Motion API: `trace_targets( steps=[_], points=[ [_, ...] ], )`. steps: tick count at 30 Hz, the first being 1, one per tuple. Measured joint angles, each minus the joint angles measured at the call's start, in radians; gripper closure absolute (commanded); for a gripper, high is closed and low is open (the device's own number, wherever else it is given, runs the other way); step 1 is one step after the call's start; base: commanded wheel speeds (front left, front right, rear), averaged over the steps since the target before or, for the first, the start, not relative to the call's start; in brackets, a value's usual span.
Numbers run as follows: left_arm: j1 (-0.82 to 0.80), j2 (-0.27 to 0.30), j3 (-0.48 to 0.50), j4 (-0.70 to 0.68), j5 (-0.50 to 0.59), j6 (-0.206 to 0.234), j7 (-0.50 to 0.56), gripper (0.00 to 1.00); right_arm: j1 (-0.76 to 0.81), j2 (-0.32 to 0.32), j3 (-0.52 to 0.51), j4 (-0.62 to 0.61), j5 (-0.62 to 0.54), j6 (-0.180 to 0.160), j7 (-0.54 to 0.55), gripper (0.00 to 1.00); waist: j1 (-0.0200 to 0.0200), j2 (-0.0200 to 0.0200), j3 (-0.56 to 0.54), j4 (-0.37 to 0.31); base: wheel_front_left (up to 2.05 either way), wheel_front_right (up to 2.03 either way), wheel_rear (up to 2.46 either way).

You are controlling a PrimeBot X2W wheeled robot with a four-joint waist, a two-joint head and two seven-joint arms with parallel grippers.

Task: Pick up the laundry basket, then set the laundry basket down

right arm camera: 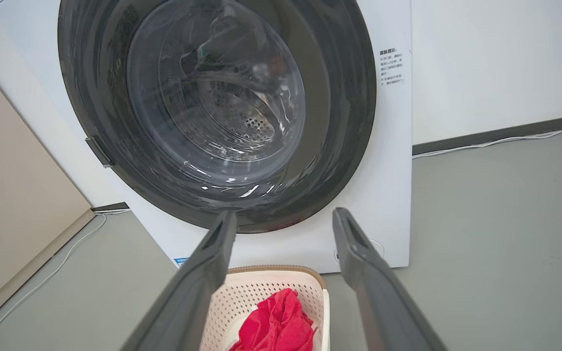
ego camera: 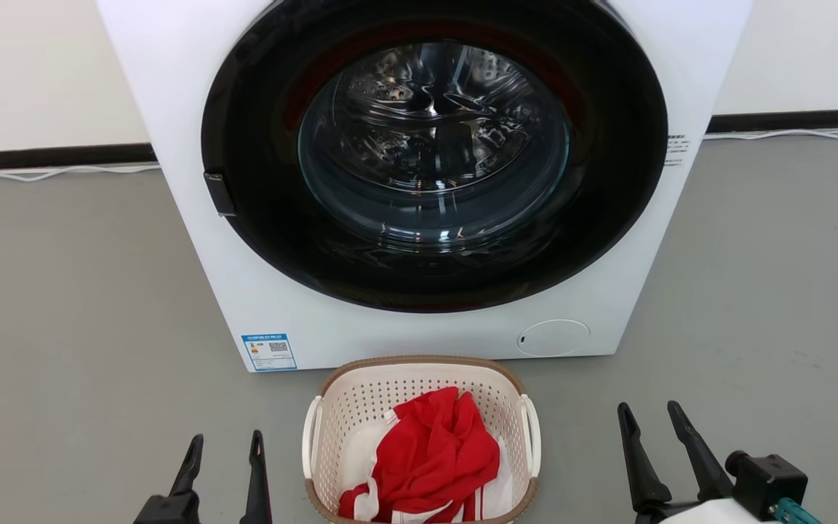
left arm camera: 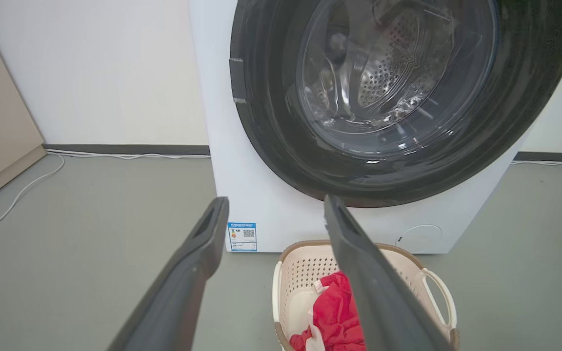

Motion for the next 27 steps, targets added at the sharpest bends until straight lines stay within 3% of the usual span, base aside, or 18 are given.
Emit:
trace_targets(
  steps=[27],
  points=[
    [0.044, -0.014, 0.022, -0.03, 0.046, -0.025, 0.0, 0.0, 0.015, 0.001, -0.013, -0.018, 0.005, 0.0, 0.0, 0.0, 0.0, 0.0, -0.026, -0.011, 0.0, 0.0, 0.0]
  ],
)
